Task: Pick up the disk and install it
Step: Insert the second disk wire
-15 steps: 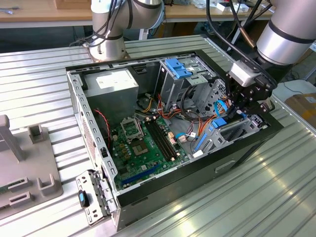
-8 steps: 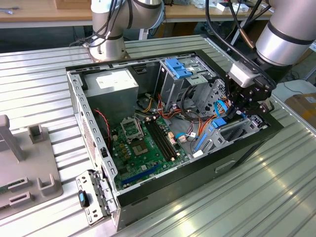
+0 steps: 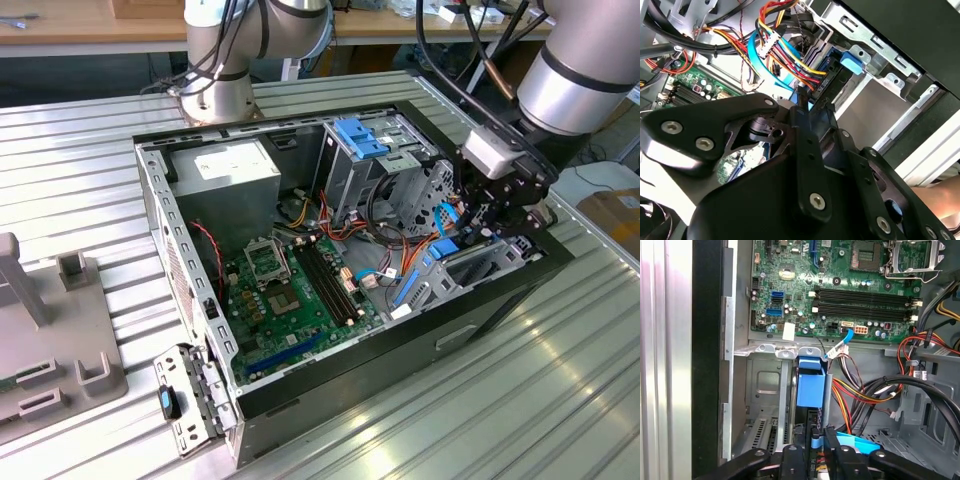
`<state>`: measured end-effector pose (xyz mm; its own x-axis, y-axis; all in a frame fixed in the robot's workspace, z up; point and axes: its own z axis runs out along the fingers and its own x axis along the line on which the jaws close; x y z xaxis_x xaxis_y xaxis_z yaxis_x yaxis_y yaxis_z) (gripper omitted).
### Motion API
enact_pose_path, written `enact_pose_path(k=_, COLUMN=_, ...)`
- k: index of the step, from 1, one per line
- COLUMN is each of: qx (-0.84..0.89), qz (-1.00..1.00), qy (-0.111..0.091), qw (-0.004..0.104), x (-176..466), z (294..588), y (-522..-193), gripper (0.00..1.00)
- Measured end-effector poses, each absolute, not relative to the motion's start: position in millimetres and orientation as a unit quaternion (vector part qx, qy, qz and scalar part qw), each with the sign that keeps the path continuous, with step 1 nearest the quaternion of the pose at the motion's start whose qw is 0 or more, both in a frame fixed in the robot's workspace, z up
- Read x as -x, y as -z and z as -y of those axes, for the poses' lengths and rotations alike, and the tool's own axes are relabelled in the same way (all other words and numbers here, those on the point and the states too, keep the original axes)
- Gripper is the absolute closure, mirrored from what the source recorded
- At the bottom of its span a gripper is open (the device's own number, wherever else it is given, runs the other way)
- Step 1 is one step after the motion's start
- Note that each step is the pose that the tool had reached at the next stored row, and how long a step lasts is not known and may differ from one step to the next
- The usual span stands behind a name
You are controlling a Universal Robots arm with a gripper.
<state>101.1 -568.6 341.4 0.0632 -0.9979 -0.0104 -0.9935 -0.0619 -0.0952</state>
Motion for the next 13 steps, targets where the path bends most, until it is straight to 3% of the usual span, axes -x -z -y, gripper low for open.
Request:
enact_pose_path(k=9, qx=0.728, qz=-0.684, qy=0.029, qw=0.038, x=-101, z=568, y=-366, gripper=0.71)
enact_pose_path(k=13, qx=0.728, qz=-0.684, qy=0.029, qw=0.038, x=-100, z=553, y=-366, gripper=0.71)
